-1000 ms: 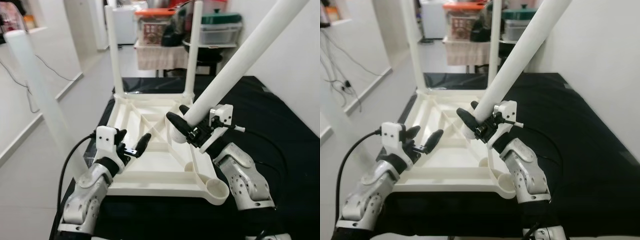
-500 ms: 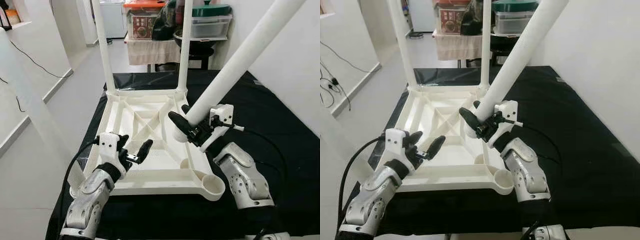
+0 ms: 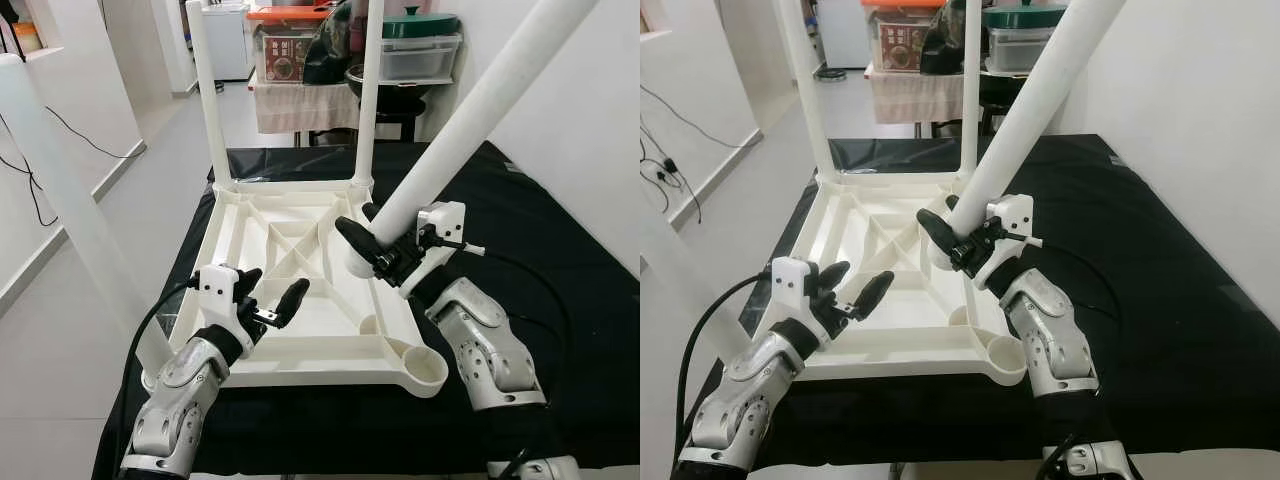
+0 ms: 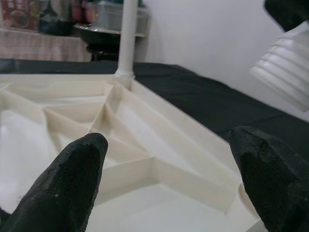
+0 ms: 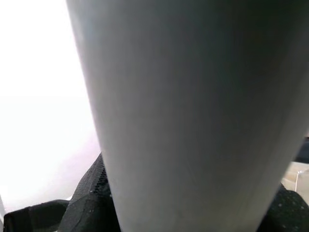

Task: Building children table

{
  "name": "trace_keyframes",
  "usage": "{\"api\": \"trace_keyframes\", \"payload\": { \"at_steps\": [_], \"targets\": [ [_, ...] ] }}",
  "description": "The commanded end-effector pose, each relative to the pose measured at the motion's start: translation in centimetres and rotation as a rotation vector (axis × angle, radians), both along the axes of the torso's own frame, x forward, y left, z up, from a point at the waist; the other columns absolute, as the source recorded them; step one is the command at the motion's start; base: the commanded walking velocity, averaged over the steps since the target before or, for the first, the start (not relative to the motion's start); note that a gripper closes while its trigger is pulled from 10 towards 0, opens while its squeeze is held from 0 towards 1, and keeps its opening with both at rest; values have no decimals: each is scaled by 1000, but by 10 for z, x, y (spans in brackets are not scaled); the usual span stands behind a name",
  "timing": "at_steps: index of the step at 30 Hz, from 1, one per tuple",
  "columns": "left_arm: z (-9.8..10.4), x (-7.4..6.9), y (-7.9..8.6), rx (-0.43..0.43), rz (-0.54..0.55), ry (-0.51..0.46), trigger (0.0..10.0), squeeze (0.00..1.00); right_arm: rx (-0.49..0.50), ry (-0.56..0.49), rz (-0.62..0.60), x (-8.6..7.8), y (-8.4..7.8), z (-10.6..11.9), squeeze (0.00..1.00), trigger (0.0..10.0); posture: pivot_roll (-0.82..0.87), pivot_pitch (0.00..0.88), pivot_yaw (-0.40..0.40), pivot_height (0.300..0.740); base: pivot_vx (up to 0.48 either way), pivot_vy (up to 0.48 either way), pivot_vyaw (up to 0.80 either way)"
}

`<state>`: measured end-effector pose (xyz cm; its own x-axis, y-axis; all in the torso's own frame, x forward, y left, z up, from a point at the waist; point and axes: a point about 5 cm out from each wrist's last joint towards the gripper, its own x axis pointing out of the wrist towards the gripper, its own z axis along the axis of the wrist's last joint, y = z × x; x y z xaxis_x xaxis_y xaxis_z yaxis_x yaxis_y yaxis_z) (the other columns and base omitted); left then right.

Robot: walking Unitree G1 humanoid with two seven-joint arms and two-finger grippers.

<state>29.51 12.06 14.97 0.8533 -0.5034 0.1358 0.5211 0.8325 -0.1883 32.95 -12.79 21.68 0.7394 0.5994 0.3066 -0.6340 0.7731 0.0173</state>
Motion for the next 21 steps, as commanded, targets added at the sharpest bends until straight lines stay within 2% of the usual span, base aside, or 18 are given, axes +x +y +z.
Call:
{"api": "trace_keyframes", "payload": {
  "at_steps": [1,6,10,17,20,21],
  "targets": [
    [-2,-1,-4,-16,-20,7,10000,0,-5,-25,3,0,2,4,0,10000,-29,0,18,740,0,0,0],
    [-7,-7,-8,-18,-44,33,10000,0,-20,-16,23,-4,12,-1,0,10000,-40,0,20,740,0,0,0],
    [-3,-12,-12,-26,-60,33,10000,0,-12,-8,47,-7,17,-1,0,10000,-29,0,16,740,0,0,0],
    [0,-15,-9,-16,-59,19,10000,0,-22,-12,62,-11,23,-1,0,10000,-15,0,25,740,0,0,0],
    [-5,-22,-6,-2,-59,38,10000,0,-35,2,71,-16,21,-8,0,10000,-5,0,21,740,0,0,0],
    [-10,-31,-1,18,-65,60,10000,0,-90,-13,120,-24,22,-11,0,10000,-3,0,22,740,0,0,0]
  ]
}}
